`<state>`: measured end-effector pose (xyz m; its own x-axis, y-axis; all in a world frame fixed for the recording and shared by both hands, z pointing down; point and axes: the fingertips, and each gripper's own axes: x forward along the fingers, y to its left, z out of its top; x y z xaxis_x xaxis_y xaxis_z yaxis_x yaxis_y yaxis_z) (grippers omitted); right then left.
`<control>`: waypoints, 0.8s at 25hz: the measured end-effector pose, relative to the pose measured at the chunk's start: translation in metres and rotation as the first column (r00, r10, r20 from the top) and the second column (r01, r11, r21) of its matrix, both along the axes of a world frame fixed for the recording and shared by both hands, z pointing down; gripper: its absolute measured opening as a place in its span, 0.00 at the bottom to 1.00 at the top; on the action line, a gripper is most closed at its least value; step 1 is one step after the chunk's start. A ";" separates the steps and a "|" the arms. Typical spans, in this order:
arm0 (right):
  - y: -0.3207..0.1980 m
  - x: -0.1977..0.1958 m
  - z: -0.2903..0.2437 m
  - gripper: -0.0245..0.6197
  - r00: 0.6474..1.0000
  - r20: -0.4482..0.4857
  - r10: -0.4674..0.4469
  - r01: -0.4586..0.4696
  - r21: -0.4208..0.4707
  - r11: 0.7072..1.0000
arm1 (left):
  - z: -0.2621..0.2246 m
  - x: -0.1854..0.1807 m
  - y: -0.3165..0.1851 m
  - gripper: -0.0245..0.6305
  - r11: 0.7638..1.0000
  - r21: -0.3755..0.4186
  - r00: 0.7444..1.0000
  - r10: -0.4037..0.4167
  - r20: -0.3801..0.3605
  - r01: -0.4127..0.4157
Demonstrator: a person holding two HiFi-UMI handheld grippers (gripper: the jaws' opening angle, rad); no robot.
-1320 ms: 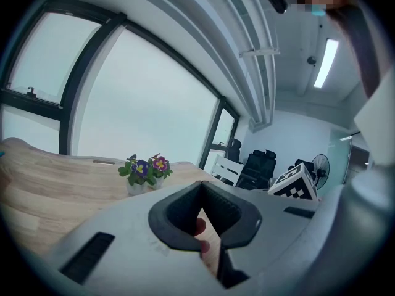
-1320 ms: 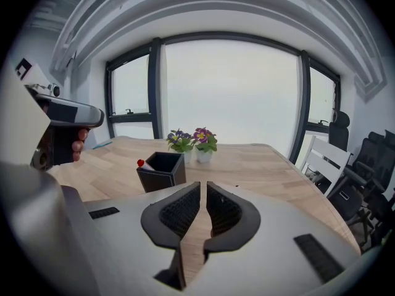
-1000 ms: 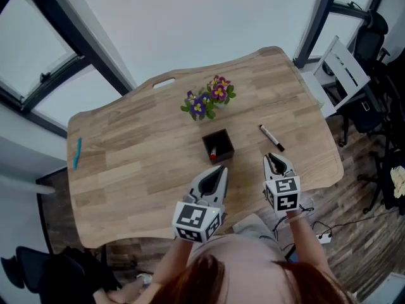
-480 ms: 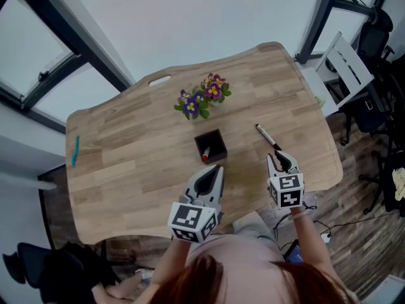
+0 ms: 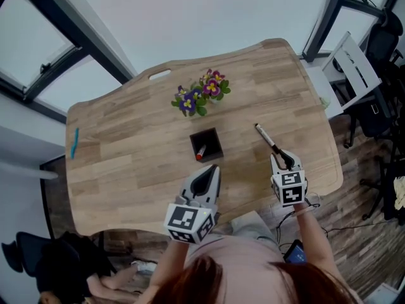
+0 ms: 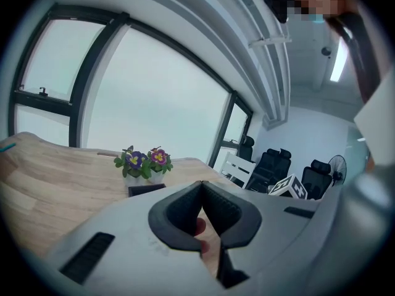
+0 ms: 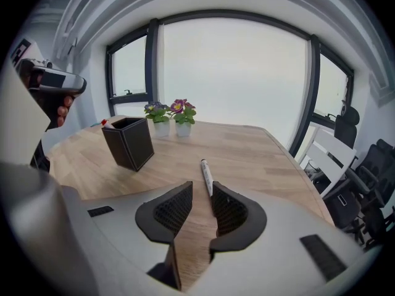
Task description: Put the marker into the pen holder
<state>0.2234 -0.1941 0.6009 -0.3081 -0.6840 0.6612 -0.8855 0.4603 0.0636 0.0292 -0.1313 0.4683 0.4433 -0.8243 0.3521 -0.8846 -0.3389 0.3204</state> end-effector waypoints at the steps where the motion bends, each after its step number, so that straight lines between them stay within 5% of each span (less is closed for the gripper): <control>1: -0.002 0.002 0.003 0.17 1.000 -0.002 -0.005 0.005 -0.004 1.000 | 0.001 0.001 -0.001 0.04 1.000 -0.001 1.000 -0.008 0.002 0.008; 20: -0.016 0.020 0.066 0.20 0.992 -0.033 -0.123 0.118 -0.134 0.984 | 0.010 0.007 0.002 0.04 0.993 -0.014 0.992 -0.120 0.032 0.121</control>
